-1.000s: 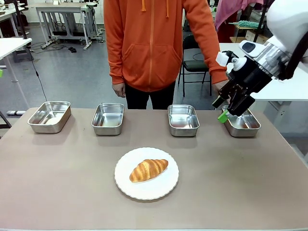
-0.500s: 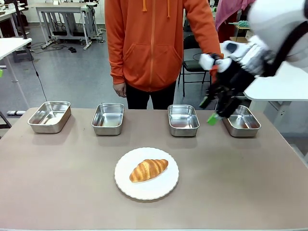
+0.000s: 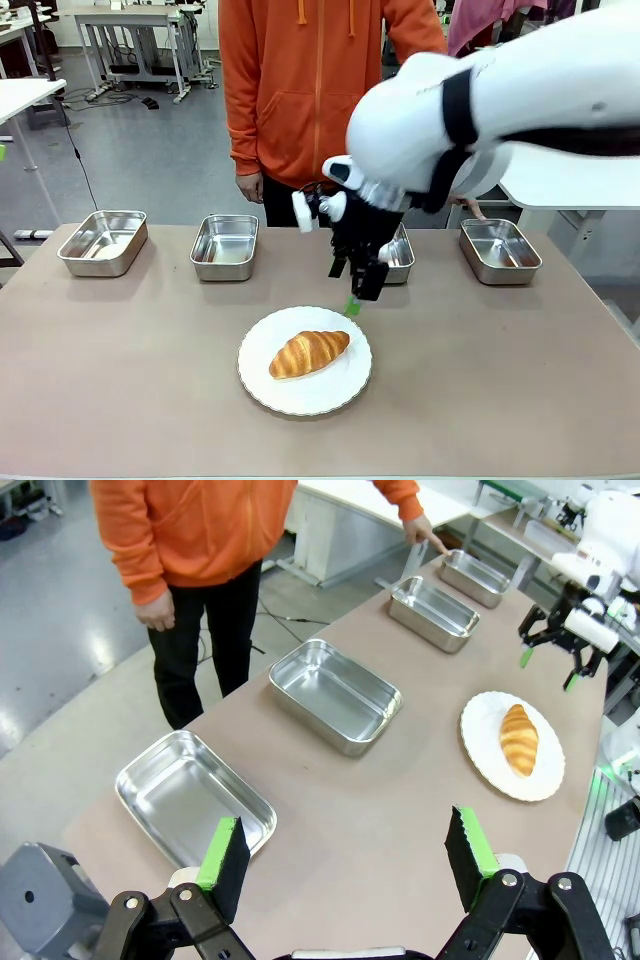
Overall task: Place the bread in the container.
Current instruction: Place the Butter Roll into the Airtight Container indicated by the human.
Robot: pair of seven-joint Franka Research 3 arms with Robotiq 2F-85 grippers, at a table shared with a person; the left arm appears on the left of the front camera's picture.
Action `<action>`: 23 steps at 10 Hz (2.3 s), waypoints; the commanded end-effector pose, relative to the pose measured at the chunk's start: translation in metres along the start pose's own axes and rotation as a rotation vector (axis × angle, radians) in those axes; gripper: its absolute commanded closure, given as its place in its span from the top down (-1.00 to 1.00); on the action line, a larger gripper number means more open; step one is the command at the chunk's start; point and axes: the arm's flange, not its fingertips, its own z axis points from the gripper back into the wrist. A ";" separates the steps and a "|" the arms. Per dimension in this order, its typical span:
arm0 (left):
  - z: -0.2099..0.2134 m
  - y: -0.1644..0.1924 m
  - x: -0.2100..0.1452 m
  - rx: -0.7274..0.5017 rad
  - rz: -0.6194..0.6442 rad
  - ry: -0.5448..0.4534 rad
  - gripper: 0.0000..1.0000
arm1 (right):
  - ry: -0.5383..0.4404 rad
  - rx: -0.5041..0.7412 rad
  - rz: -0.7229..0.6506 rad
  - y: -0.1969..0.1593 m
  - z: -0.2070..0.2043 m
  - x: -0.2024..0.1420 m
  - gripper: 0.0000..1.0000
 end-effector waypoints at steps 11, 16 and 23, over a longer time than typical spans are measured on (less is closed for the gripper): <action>0.001 -0.002 0.000 0.001 -0.004 -0.004 1.00 | 0.152 -0.019 -0.005 0.026 -0.034 0.046 1.00; 0.001 -0.002 0.000 0.001 -0.004 -0.004 1.00 | 0.201 -0.025 0.033 0.039 -0.067 0.062 1.00; 0.001 -0.002 0.000 0.001 -0.004 -0.004 1.00 | 0.233 -0.085 0.072 0.033 -0.100 0.065 1.00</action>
